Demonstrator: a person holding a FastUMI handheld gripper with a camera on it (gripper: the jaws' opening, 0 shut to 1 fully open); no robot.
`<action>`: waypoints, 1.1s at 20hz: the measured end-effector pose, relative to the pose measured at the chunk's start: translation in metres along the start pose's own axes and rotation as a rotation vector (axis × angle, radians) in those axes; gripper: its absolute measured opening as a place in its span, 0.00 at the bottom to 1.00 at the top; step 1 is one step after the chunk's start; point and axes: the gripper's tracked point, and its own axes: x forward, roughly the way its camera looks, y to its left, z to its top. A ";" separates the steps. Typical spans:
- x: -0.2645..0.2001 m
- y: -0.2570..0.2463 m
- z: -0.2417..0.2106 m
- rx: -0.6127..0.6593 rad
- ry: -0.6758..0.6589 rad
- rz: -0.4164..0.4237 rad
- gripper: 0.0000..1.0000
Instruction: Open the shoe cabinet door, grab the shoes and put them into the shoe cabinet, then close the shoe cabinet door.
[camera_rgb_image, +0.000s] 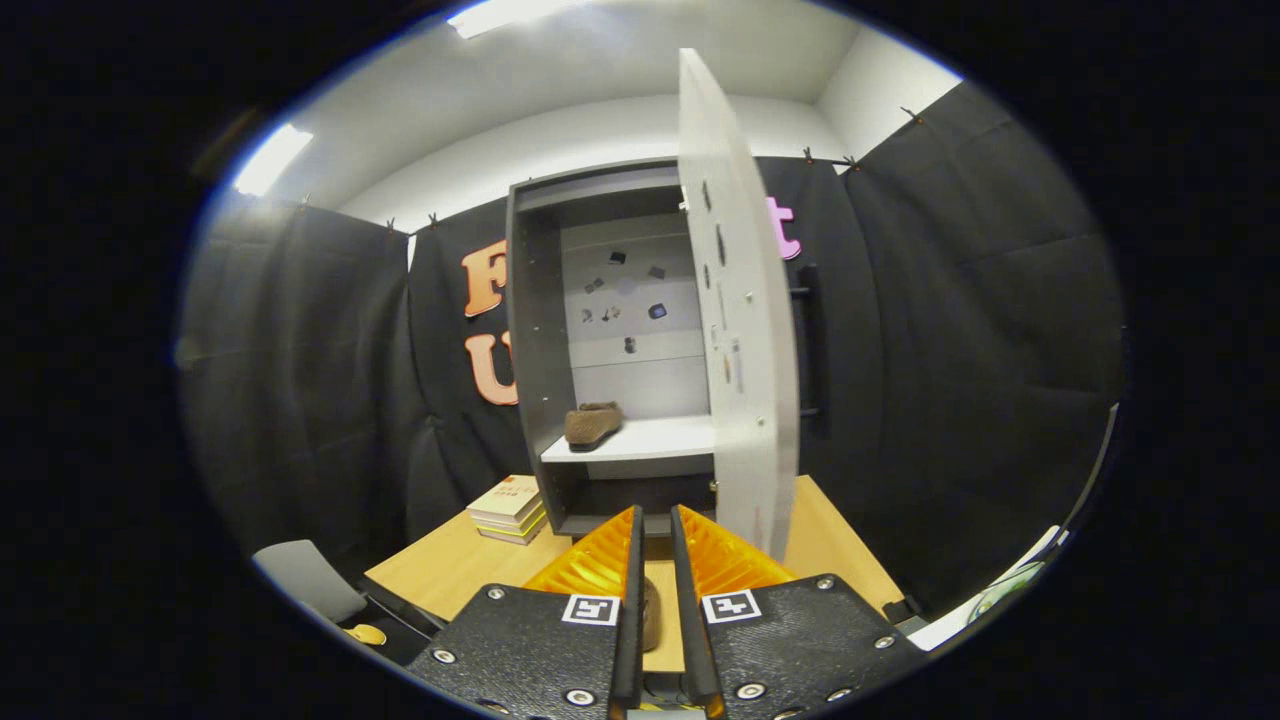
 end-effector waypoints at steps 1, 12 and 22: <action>0.005 0.012 -0.012 -0.010 0.022 0.006 0.19; 0.094 0.067 -0.164 0.052 0.253 0.023 0.19; 0.177 0.063 -0.280 0.066 0.452 -0.007 0.21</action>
